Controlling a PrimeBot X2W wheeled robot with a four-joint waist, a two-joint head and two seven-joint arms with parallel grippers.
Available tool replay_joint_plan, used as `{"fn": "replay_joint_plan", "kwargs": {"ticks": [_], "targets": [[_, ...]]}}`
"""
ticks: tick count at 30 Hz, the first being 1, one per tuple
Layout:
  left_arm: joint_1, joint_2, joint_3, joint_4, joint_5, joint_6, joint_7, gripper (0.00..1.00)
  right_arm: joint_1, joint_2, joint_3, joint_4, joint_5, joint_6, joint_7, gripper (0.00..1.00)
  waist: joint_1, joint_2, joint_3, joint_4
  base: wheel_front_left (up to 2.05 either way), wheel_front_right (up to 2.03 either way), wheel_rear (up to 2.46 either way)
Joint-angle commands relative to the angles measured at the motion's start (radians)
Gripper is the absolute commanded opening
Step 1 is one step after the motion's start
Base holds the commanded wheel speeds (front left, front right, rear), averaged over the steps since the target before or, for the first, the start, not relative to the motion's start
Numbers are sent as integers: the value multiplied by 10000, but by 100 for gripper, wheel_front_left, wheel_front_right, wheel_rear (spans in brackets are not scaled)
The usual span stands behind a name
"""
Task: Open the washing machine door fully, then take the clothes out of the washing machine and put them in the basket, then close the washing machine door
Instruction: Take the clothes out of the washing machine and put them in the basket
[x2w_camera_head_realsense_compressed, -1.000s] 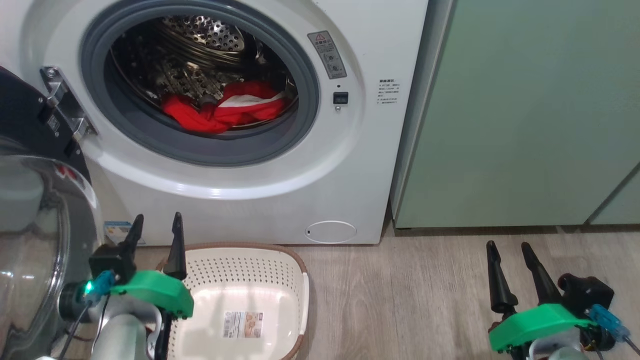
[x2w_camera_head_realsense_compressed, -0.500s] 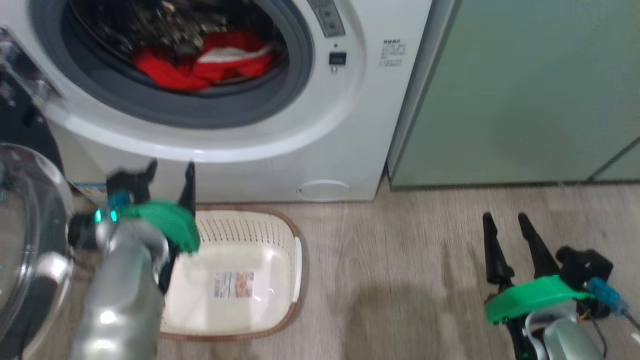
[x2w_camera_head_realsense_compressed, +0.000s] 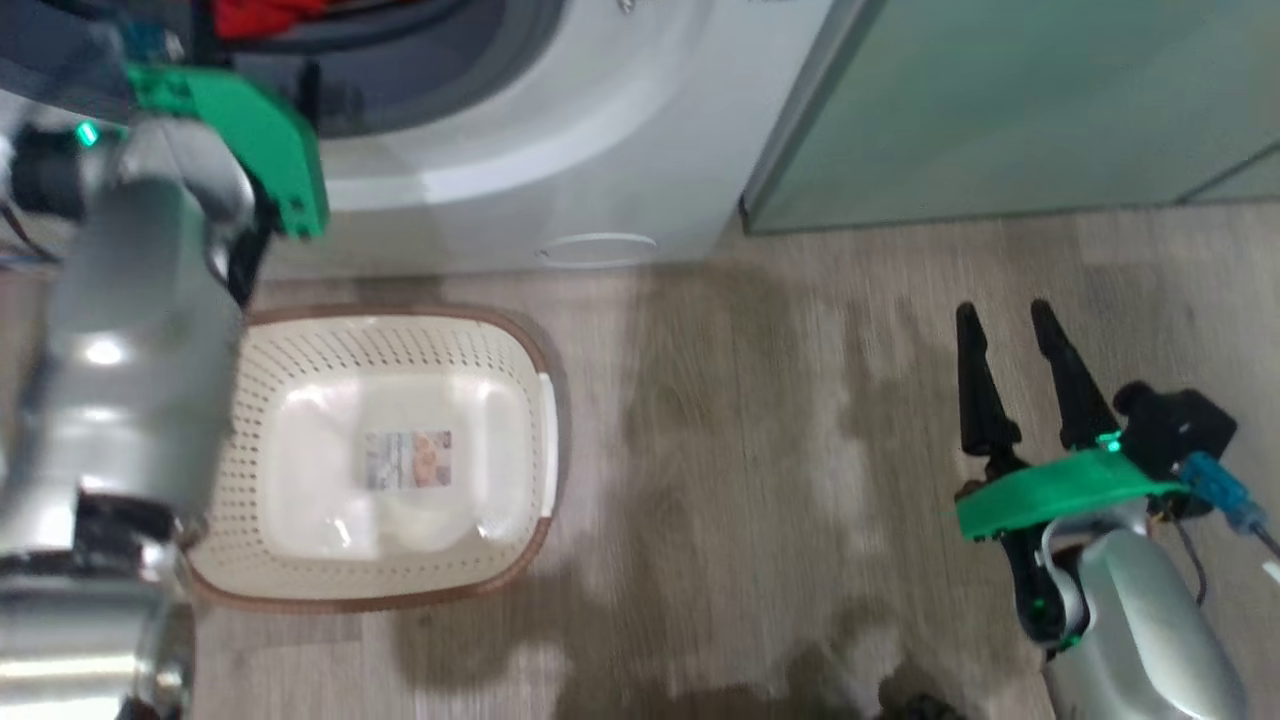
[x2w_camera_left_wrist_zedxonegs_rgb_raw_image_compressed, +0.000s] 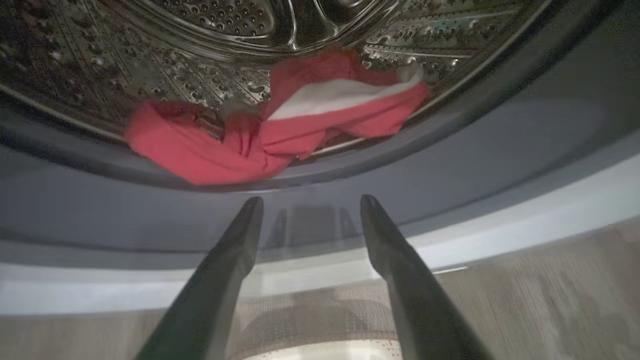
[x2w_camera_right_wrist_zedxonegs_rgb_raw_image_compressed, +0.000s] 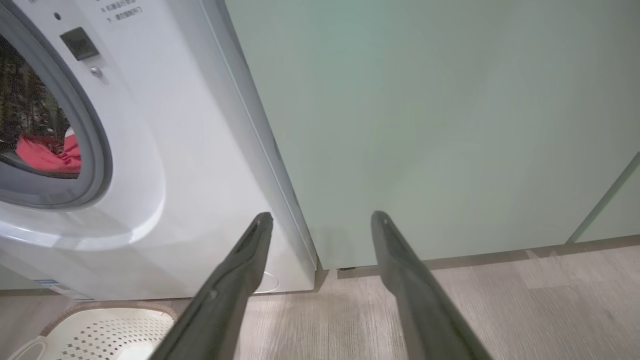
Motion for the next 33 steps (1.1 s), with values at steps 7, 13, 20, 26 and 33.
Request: {"fn": "replay_joint_plan", "kwargs": {"ticks": [7,13,20,26,33], "targets": [[-2248,686,-98,439,-138,-48,487,100,-534,6,291,-528,-96,-6,-63,100,-1,0,1458,-674,0,0,0],[-3964,843,-456,955,37,-27,437,100,-879,57,285,-654,-75,-6,-63,100,-1,0,2260,-872,0,0,0],[-5115,897,-868,1570,251,-8,545,100,-1139,130,340,-800,-55,-6,-63,100,-1,0,3093,-925,0,0,0],[-5608,983,-1065,2110,288,52,874,100,-1272,178,323,-855,-26,-6,-63,100,-1,0,3523,-986,0,0,0],[-5764,1151,-1290,2405,399,369,1084,38,-1399,218,333,-884,59,-6,-63,100,-1,0,3731,-1022,0,0,0]]}}
